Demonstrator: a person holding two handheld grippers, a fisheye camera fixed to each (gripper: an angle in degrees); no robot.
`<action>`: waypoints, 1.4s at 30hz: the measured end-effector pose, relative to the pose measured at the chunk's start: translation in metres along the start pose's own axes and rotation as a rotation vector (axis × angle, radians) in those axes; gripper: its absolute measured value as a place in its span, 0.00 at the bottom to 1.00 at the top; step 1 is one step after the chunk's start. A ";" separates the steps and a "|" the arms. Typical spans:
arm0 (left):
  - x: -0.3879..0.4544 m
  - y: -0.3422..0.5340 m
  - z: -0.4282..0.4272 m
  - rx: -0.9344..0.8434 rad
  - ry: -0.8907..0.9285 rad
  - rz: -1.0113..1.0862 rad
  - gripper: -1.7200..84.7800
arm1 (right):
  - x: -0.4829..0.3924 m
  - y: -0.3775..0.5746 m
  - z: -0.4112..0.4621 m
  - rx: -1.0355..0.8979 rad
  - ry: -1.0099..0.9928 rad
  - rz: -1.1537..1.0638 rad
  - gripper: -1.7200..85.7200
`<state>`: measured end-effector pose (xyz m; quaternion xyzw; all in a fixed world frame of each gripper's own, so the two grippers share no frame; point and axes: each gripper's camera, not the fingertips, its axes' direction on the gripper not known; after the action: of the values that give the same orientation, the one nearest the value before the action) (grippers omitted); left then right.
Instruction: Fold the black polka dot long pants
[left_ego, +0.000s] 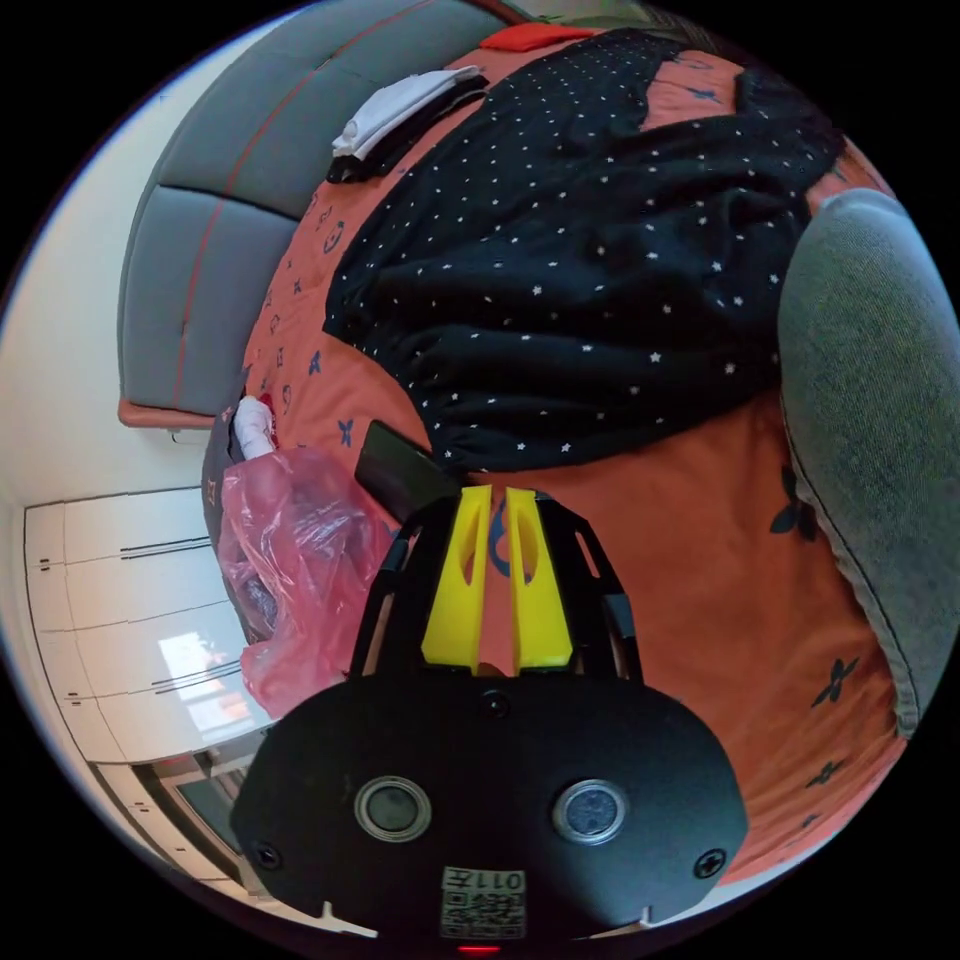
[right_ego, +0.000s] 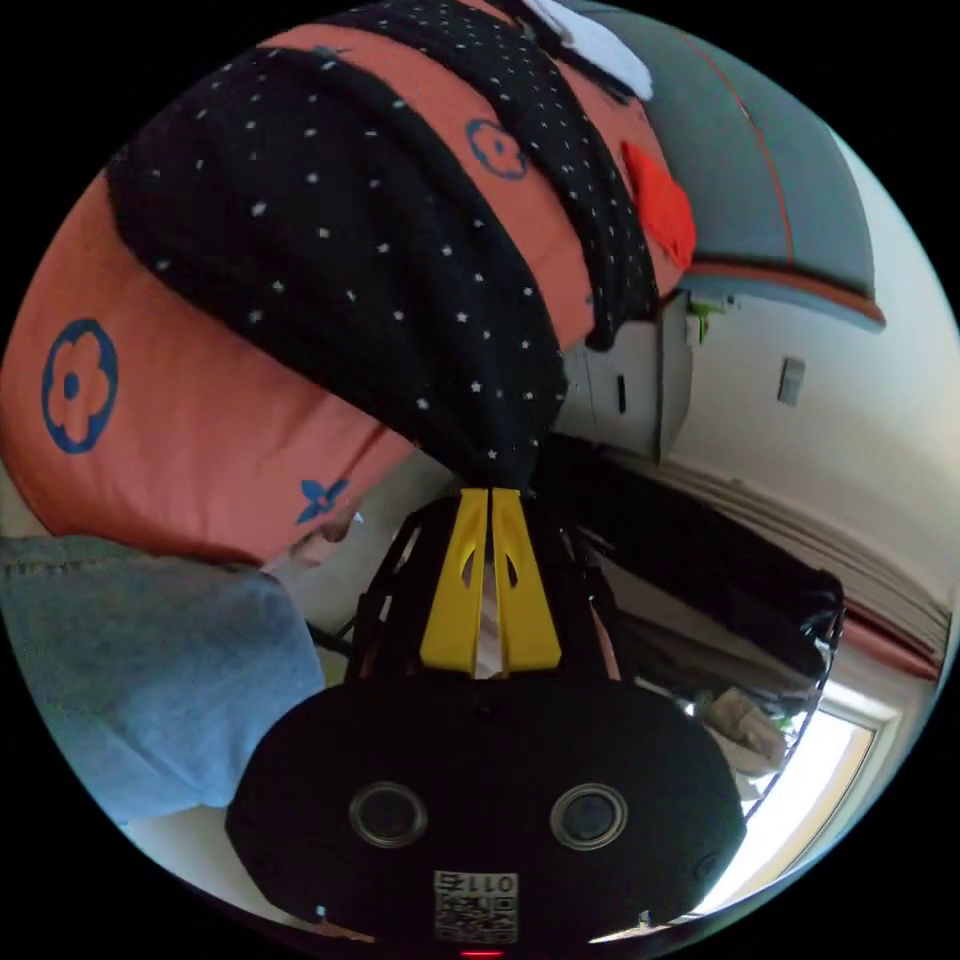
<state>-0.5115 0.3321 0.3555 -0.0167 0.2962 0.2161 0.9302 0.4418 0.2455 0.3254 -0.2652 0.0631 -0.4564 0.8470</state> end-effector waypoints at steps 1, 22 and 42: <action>0.000 0.002 -0.001 0.008 -0.001 -0.009 0.02 | 0.002 0.005 -0.009 0.030 -0.003 0.017 0.04; 0.017 0.007 0.021 0.016 0.075 -0.073 0.02 | 0.047 -0.024 0.045 -0.086 -0.148 0.176 0.15; 0.088 -0.023 0.070 -0.011 -0.361 0.564 0.13 | -0.047 0.085 -0.009 0.159 -0.214 -0.034 0.14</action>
<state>-0.3992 0.3568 0.3620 0.0995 0.1182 0.4661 0.8711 0.4743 0.3176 0.2679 -0.2453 -0.0686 -0.4435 0.8593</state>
